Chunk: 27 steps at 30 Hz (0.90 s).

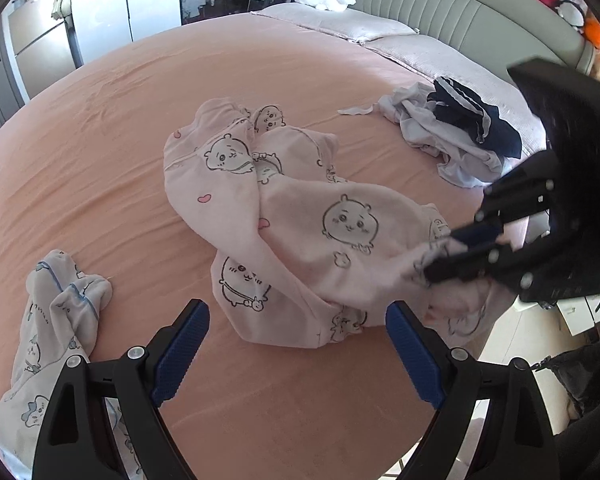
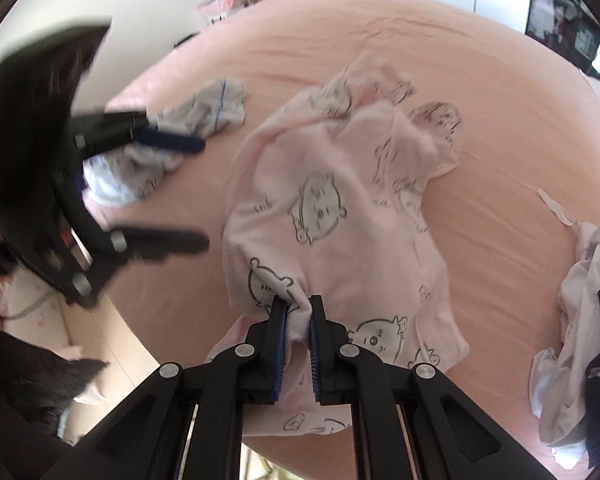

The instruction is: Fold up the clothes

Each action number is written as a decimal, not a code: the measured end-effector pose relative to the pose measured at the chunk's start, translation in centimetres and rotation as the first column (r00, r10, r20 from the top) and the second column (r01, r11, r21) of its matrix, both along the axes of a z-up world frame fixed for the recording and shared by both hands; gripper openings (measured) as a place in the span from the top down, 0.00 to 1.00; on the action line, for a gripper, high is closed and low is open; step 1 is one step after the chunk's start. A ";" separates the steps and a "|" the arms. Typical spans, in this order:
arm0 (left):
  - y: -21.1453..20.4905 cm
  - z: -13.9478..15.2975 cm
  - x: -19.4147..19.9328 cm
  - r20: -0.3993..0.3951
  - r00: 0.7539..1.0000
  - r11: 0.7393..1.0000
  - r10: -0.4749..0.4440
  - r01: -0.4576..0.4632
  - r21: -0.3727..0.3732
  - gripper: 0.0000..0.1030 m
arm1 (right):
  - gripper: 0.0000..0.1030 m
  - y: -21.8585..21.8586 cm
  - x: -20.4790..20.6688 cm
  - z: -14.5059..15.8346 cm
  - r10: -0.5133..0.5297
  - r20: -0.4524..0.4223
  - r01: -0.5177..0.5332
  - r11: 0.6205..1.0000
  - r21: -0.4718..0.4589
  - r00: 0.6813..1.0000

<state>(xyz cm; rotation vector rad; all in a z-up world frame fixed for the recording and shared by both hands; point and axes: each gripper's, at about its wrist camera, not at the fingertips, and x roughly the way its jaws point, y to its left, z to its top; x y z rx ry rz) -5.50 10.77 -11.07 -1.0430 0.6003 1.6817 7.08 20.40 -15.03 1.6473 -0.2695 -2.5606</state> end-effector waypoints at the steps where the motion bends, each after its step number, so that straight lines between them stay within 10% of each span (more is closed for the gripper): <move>1: 0.0 0.0 0.2 -0.003 1.000 1.000 -0.008 0.008 0.002 0.12 | 0.92 0.3 -0.1 0.6 -0.006 -0.009 0.006 1.000 -0.005 1.000; 19: 2.3 -1.4 6.2 -0.088 0.978 0.982 -0.189 0.189 -0.012 0.12 | 0.92 1.3 -3.1 2.9 -0.047 -0.071 0.046 0.999 -0.009 0.996; 27: 3.1 -3.6 6.7 0.023 0.992 0.992 -0.121 0.121 -0.043 0.12 | 0.92 2.0 -2.4 1.7 -0.070 -0.040 0.069 0.997 -0.031 0.997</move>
